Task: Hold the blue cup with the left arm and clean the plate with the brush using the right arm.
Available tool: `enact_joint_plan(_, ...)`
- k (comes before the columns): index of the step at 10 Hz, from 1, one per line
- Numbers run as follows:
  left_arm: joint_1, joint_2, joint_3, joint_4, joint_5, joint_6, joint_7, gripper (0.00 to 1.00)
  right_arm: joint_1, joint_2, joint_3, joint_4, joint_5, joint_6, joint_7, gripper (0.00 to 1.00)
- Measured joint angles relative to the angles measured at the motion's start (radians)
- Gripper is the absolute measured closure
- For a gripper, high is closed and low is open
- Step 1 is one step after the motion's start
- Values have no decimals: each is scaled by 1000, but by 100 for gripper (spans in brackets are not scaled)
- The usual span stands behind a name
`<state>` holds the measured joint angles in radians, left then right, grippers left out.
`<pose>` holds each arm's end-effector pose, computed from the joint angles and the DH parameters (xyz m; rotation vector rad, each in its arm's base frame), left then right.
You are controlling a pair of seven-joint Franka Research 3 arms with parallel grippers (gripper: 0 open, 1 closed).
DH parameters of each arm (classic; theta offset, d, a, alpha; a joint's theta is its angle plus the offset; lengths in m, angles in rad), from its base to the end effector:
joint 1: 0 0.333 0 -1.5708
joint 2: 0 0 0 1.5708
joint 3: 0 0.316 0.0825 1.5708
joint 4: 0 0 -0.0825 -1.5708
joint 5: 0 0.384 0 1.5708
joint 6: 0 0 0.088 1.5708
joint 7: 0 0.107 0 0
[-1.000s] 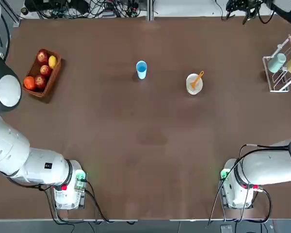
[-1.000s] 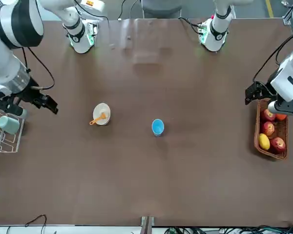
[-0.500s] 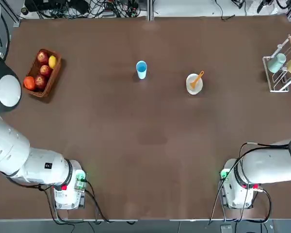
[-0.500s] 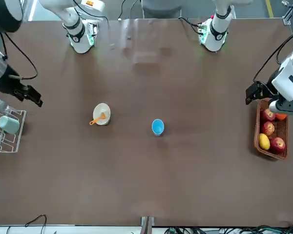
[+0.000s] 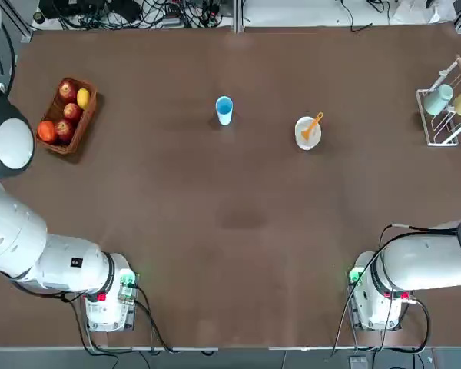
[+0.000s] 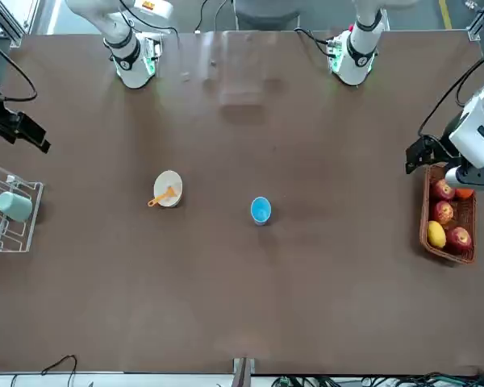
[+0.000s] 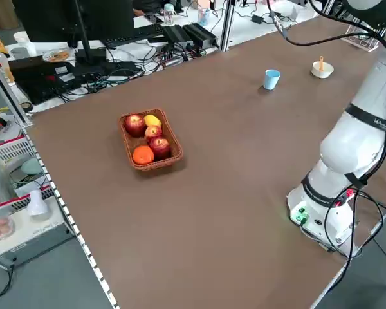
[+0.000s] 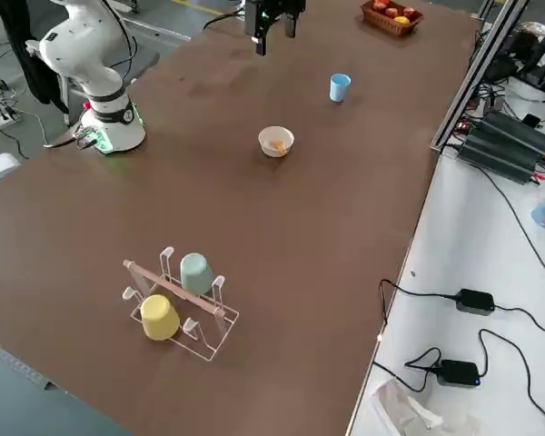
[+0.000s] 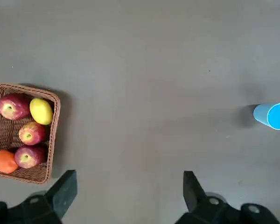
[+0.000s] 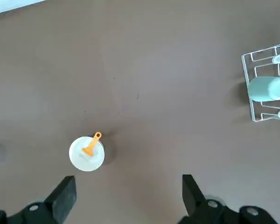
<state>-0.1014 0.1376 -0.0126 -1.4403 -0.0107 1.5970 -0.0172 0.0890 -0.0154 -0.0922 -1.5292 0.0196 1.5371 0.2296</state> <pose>0.5957 -0.0688 0.6092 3.1242 -0.1508 0.0286 0.5468 0.0000 0.6495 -3.0970 0.3607 -0.0323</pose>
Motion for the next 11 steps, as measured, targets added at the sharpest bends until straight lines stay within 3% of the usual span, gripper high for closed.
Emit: enact_joint_plan(11,0,0,-1,0,0,0,-1,0,-8,0,0,60,0,-77,-144,0)
